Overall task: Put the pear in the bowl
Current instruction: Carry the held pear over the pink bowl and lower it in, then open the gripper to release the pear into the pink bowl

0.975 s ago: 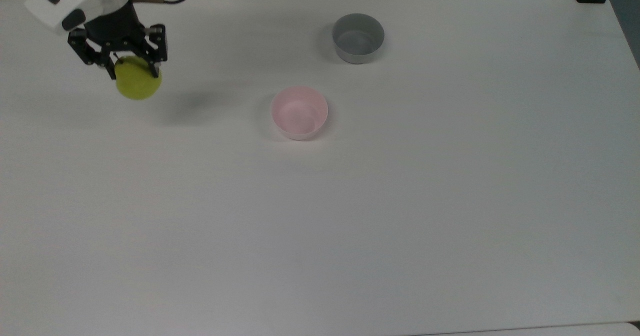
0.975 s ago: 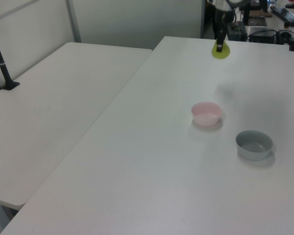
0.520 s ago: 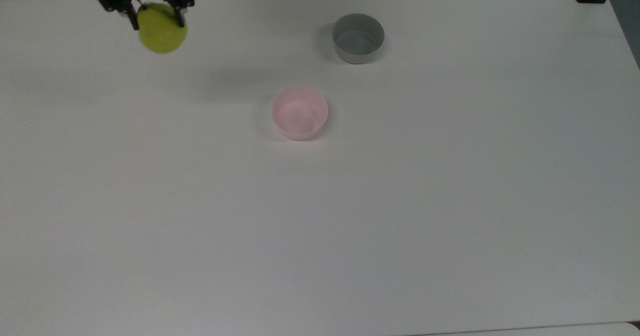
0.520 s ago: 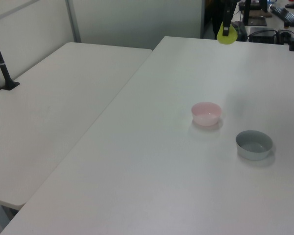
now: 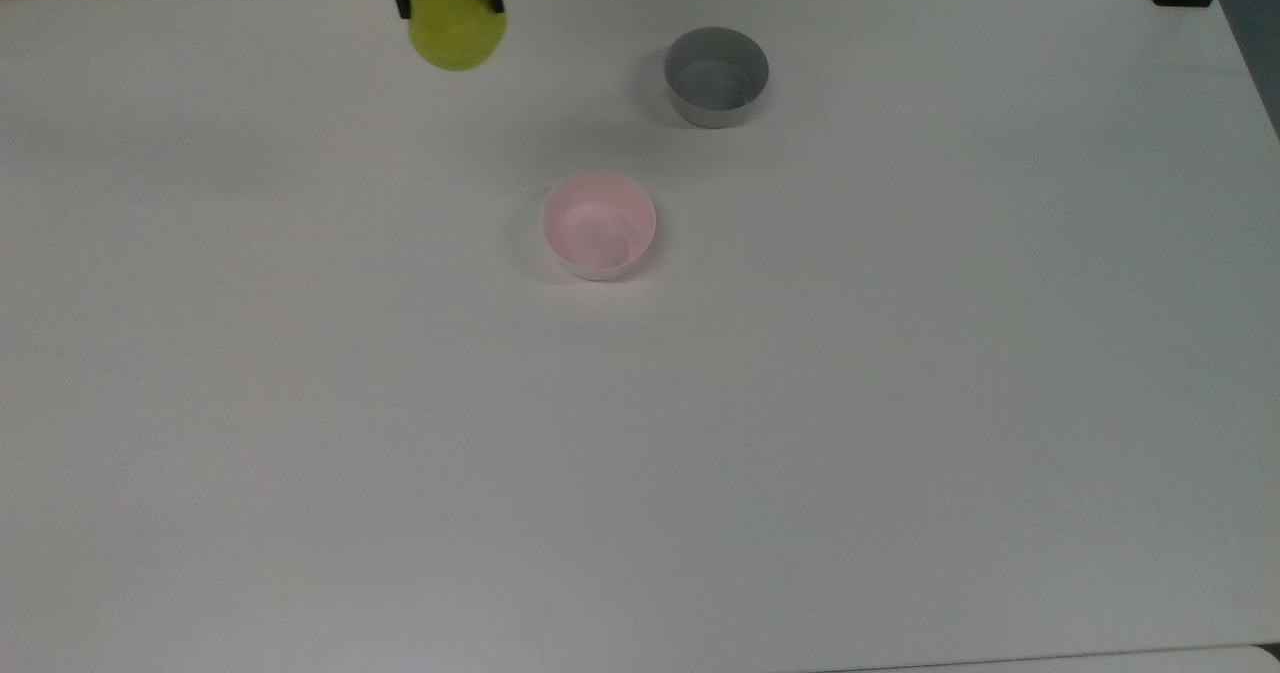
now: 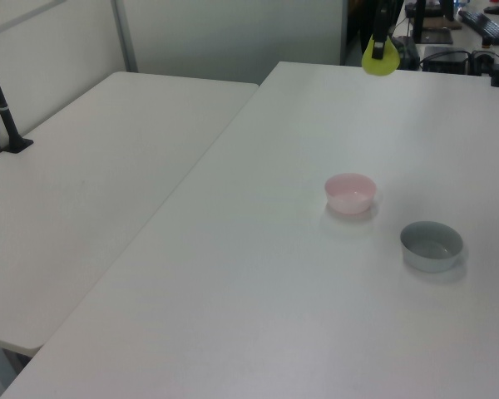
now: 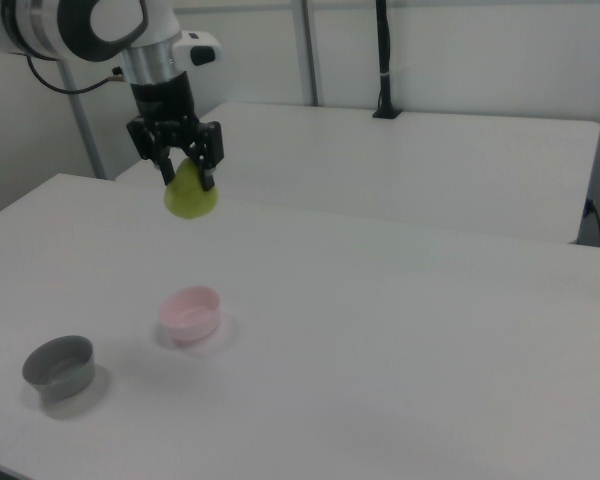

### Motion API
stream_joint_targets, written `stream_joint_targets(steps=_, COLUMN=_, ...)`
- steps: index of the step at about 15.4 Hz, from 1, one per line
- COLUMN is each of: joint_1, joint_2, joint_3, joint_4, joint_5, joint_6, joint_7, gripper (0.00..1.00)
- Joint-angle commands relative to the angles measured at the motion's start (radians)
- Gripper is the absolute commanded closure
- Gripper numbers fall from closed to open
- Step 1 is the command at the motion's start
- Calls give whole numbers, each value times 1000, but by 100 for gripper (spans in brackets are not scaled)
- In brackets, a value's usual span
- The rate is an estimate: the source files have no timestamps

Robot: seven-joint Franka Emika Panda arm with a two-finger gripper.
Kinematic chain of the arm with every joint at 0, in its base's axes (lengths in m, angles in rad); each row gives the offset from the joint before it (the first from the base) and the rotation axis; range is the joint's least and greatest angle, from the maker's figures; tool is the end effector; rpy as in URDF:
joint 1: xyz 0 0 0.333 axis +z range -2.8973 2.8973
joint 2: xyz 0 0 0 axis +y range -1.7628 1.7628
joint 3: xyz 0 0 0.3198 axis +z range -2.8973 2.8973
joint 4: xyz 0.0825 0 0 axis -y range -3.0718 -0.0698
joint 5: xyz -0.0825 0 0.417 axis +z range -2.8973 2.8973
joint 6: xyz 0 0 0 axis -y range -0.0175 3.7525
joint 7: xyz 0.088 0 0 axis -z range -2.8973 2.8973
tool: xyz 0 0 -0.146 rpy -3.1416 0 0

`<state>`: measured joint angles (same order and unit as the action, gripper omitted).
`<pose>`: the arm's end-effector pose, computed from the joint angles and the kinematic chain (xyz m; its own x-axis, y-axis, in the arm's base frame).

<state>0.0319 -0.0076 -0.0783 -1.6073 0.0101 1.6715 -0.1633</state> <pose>0.5969 -0.0265 0.5845 0.9906 0.1157 0.0725 0.1159 -0.9933 0.0011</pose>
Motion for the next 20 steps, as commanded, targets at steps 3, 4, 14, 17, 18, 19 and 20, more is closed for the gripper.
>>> stream_joint_targets(steps=3, joint_1=59, joint_2=-6, joint_3=28, joint_4=-140, joint_5=13, joint_6=121, joint_7=51, gripper=71)
stream_joint_targets(steps=4, joint_1=63, joint_2=6, joint_3=28, joint_4=-154, joint_5=13, joint_6=146, joint_7=60, gripper=71)
stream_joint_targets(steps=14, joint_1=106, joint_2=179, joint_3=58, joint_4=-281, joint_5=5, joint_6=401, joint_7=134, gripper=71)
stream_joint_targets(steps=17, joint_1=105, joint_2=192, joint_3=80, joint_4=-309, joint_5=-7, joint_6=415, joint_7=148, gripper=71)
stream_joint_targets(steps=18, joint_1=106, joint_2=201, joint_3=81, joint_4=-309, joint_5=-9, joint_6=418, joint_7=148, gripper=71)
stream_joint_targets(steps=19, joint_1=106, joint_2=202, joint_3=86, joint_4=-310, joint_5=-10, joint_6=427, joint_7=154, gripper=71)
stream_joint_targets(steps=20, joint_1=106, joint_2=204, joint_3=88, joint_4=-312, joint_5=-16, joint_6=435, joint_7=156, gripper=71)
